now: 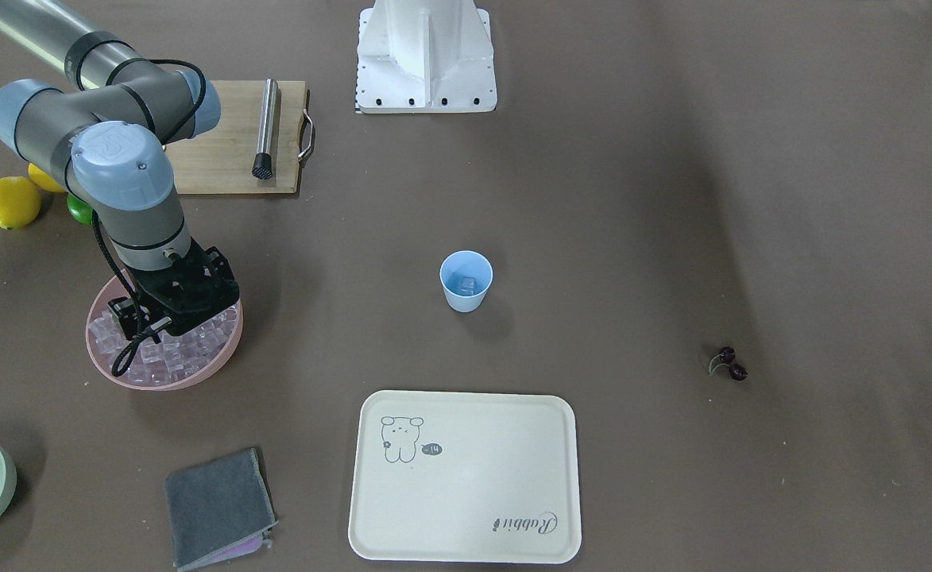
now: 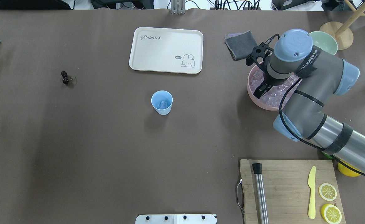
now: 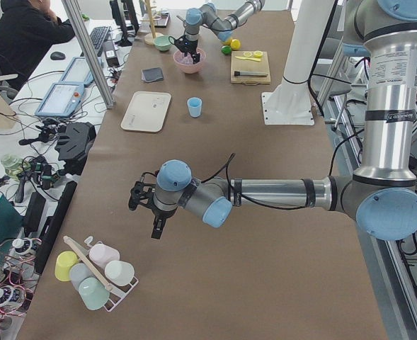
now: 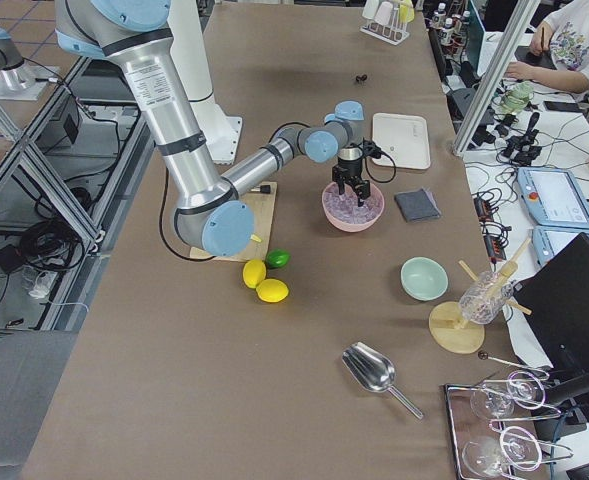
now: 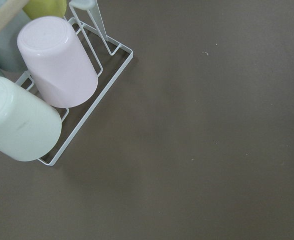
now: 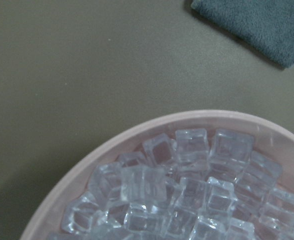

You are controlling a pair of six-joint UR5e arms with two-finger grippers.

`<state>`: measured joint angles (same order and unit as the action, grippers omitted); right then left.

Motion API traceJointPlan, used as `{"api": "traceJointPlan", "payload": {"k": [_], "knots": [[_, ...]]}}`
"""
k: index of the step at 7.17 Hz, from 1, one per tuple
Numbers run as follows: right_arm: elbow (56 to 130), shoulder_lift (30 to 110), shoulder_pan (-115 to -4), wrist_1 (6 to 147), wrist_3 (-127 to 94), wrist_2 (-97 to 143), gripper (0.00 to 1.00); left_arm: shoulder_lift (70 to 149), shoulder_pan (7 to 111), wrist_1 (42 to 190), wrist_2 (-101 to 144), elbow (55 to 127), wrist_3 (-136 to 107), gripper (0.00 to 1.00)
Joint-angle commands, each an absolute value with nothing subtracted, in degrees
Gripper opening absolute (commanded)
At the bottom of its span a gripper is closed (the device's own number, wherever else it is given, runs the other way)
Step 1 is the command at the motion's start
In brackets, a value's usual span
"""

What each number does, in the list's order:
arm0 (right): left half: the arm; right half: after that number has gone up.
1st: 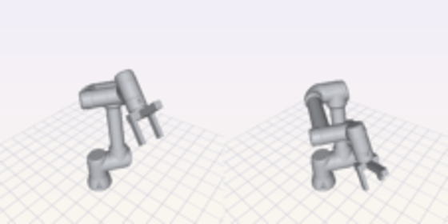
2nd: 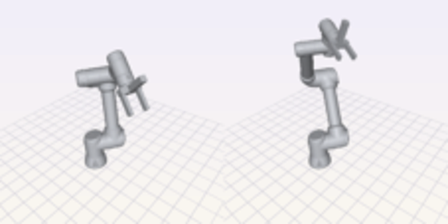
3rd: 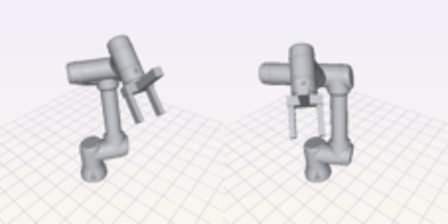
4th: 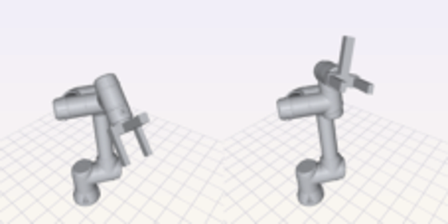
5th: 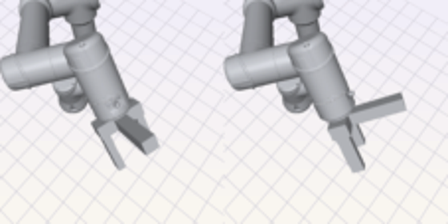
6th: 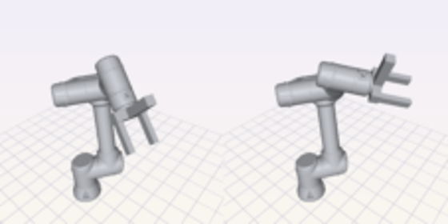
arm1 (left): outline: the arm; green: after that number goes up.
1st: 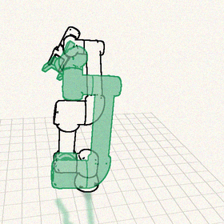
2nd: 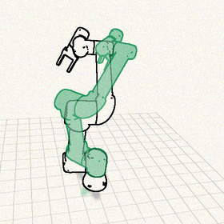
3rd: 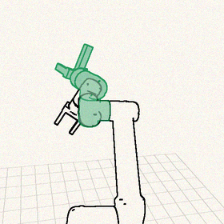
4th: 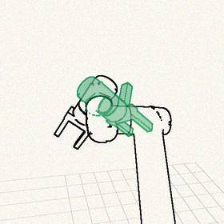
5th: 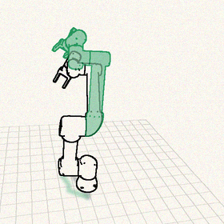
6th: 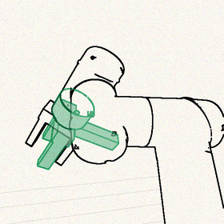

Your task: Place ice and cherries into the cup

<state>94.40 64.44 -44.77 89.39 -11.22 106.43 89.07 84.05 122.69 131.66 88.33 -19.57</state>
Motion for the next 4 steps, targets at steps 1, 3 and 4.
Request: {"api": "traceJointPlan", "payload": {"k": [1, 3, 4], "knots": [[94.0, 63.6, -46.6, 89.8, -10.3, 107.0, 0.88, 89.2, 84.0, 122.7, 131.7, 88.2, -19.6, 0.98], [93.3, 63.1, -51.8, 91.7, -1.3, 109.9, 0.72, 89.3, 84.0, 122.7, 131.7, 88.2, -19.5, 0.98], [92.6, 63.0, -51.9, 91.3, -0.8, 109.9, 0.72, 89.0, 84.0, 122.8, 131.7, 88.4, -19.6, 0.98]]}}
